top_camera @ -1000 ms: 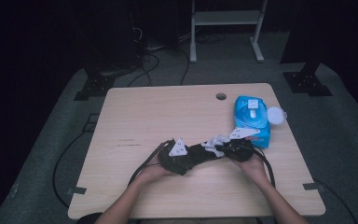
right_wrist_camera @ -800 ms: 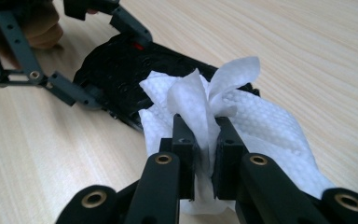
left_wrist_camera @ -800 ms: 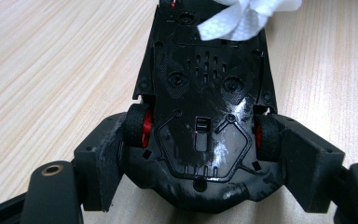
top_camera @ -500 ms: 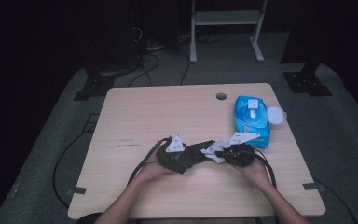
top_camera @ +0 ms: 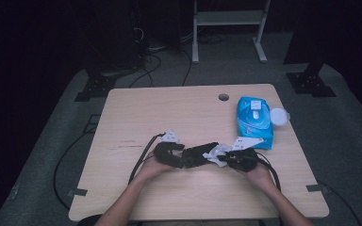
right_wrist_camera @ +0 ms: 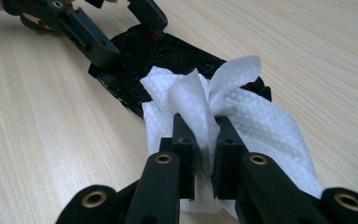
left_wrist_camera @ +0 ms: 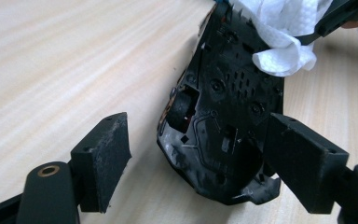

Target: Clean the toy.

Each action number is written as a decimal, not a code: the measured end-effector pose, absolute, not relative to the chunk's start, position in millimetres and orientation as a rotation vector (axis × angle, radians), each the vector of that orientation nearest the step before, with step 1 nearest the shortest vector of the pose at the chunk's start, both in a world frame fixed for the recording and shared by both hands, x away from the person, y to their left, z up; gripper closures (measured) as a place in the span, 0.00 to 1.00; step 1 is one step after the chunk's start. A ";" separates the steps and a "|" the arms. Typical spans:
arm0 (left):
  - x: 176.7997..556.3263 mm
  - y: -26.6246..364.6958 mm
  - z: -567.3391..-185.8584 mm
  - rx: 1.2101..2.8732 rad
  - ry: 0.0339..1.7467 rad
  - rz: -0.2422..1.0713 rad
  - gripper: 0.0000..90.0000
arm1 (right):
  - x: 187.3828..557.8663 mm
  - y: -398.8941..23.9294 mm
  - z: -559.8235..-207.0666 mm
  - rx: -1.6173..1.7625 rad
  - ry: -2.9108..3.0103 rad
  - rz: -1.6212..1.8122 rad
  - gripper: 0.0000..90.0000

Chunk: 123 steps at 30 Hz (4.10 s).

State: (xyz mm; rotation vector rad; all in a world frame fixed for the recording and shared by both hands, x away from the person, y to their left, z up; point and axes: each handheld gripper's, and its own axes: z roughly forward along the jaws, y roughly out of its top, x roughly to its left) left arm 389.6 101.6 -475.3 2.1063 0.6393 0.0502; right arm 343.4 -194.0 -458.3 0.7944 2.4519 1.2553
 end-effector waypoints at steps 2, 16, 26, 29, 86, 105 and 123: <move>390.1 100.9 -475.4 2.105 0.650 0.043 0.26 | 342.8 -193.5 -458.5 0.788 2.451 1.252 0.90; 394.9 102.8 -479.6 2.090 0.653 -0.144 0.37 | 338.2 -195.7 -460.8 0.768 2.432 1.263 0.91; 386.8 96.5 -471.7 2.135 0.614 -0.008 0.37 | 336.9 -193.9 -461.8 0.756 2.406 1.249 0.91; 387.8 96.0 -471.3 2.135 0.647 -0.030 0.37 | 339.0 -193.8 -461.8 0.782 2.403 1.256 0.90; 365.1 77.4 -467.6 2.144 0.378 0.363 0.73 | 342.3 -170.2 -420.8 0.784 2.314 1.453 0.90; 363.9 83.9 -467.5 2.140 0.372 0.338 0.74 | 357.0 -160.9 -433.3 0.852 2.324 1.343 0.90; 363.3 86.2 -468.3 2.123 0.382 0.326 0.74 | 359.8 -154.6 -434.9 0.860 2.335 1.396 0.90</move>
